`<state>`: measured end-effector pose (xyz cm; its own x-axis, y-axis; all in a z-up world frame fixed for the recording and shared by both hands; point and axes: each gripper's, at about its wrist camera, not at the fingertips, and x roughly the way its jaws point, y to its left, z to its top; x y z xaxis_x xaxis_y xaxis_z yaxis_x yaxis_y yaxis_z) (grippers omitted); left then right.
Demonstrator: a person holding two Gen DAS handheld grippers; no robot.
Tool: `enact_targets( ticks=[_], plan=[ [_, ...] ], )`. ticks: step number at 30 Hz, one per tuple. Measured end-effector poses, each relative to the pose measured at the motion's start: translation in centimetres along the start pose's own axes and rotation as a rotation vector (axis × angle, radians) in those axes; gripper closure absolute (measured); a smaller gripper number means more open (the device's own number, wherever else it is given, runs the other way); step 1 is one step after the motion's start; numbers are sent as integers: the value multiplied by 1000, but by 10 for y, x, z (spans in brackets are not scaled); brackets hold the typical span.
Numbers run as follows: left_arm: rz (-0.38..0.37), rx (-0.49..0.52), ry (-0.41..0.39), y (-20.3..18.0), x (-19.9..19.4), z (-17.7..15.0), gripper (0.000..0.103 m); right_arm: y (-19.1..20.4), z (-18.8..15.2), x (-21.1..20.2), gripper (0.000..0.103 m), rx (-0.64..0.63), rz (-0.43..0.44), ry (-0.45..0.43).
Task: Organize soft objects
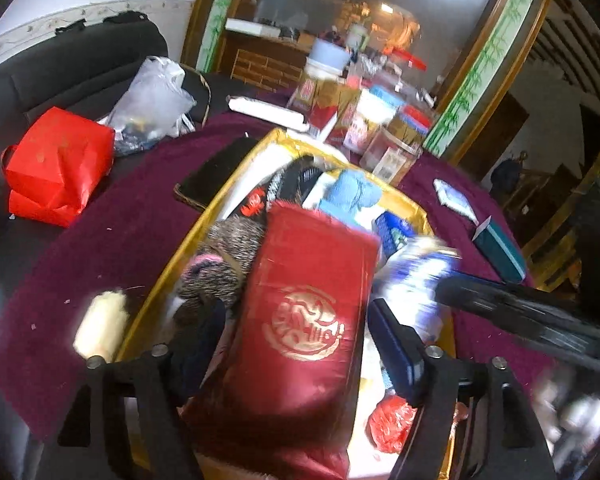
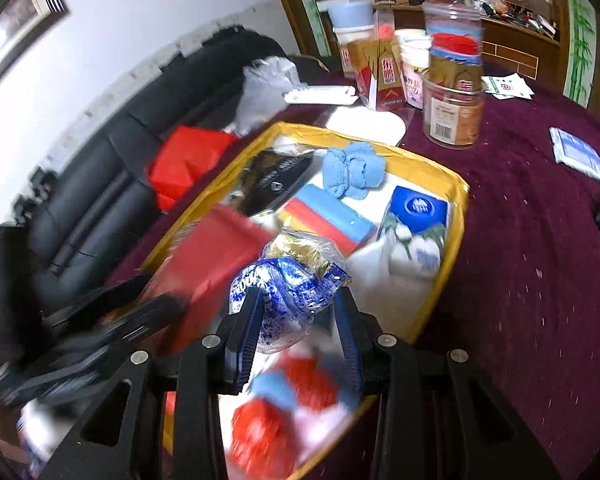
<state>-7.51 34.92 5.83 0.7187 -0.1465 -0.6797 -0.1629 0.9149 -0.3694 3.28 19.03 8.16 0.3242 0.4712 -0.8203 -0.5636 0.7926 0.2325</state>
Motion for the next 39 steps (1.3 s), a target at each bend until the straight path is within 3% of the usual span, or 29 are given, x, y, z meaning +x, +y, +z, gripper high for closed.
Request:
enact_targets(
  ticks=[3,5,8,11,14,15,17,18,19,20,22,25,27,30,34,39],
  plan=[
    [-10,-5,-57,3,-22,-4,15,-3,13,23,67,10,-47,11],
    [-15,-9,-83,4,-32,-7,12,-8,19,27,62,42,-73,-7],
    [-27,-4,-118,3,-47,-10,10,-17,16,7,51,108,-12,-54],
    [-4,8,-188,-3,-67,-13,9,-19,2,-28,42,121,-23,-136],
    [116,30,-365,-22,-111,-24,7,-19,-22,-64,35,111,-37,-211],
    [124,44,-465,-33,-136,-35,0,-19,-33,-75,29,109,-44,-235],
    [64,66,-604,-45,-166,-54,0,-18,-59,-95,22,109,-57,-290],
    [-7,75,-689,-50,-179,-69,0,-17,-72,-103,21,105,-67,-311],
    [-57,67,-722,-51,-180,-75,0,-16,-81,-107,21,101,-79,-321],
    [-99,51,-721,-52,-177,-77,0,-14,-91,-110,21,97,-90,-324],
    [-94,18,-561,-58,-153,-69,0,-11,-109,-114,20,95,-109,-321],
    [95,71,-408,-81,-122,-67,0,-7,-134,-120,20,94,-146,-331],
    [147,84,-377,-94,-111,-73,0,-5,-146,-122,20,91,-163,-336],
    [140,95,-330,-108,-102,-77,0,-2,-158,-123,19,84,-180,-327],
    [198,143,-283,-127,-96,-86,0,4,-167,-123,19,46,-227,-327],
    [227,138,-258,-125,-96,-99,0,9,-175,-121,18,18,-259,-319]
  ],
)
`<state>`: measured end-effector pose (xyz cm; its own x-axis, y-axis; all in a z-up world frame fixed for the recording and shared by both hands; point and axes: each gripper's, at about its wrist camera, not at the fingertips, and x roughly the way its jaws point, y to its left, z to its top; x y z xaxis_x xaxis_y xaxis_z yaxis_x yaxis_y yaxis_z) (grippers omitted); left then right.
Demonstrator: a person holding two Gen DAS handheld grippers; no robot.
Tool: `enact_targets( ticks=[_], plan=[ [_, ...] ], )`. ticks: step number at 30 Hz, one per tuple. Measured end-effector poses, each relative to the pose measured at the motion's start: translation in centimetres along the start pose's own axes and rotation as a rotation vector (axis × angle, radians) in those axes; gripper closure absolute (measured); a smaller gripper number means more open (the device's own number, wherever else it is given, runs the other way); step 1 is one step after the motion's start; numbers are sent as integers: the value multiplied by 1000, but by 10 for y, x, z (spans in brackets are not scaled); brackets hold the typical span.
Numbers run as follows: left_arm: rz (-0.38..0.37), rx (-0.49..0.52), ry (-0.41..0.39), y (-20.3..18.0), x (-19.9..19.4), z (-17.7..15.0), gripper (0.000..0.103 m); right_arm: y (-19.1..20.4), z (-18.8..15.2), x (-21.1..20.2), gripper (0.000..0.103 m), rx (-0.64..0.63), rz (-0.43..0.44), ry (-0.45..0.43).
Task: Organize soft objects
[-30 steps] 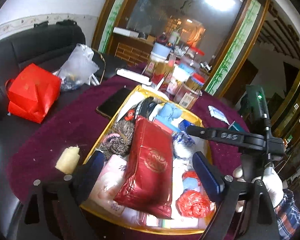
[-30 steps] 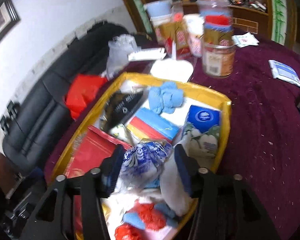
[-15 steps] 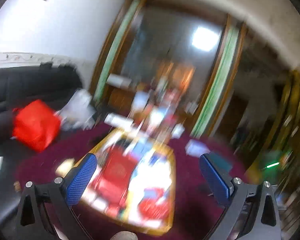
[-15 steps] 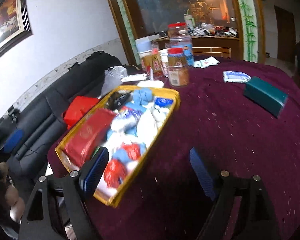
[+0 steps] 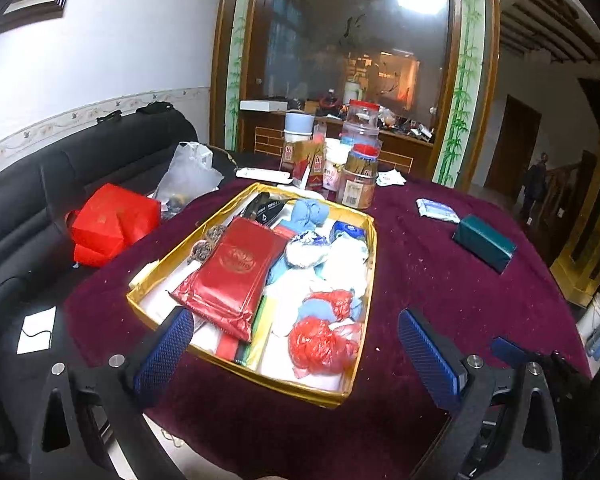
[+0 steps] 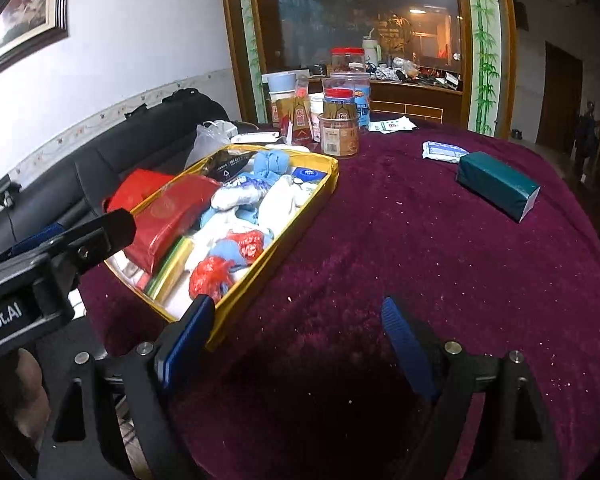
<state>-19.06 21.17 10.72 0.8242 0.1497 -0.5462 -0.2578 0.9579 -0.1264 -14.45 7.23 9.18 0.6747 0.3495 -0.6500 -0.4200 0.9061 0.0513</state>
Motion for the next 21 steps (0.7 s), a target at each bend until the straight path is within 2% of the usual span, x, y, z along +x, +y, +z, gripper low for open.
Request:
enact_targets(
  ticks=[12,21],
  plan=[
    [56,-36,21,23,8,-6,0,37,-7,9,17,-124,-25,25],
    [36,-55,9,40,7,-8,0,45,-7,16,17,-148,-21,54]
  ],
)
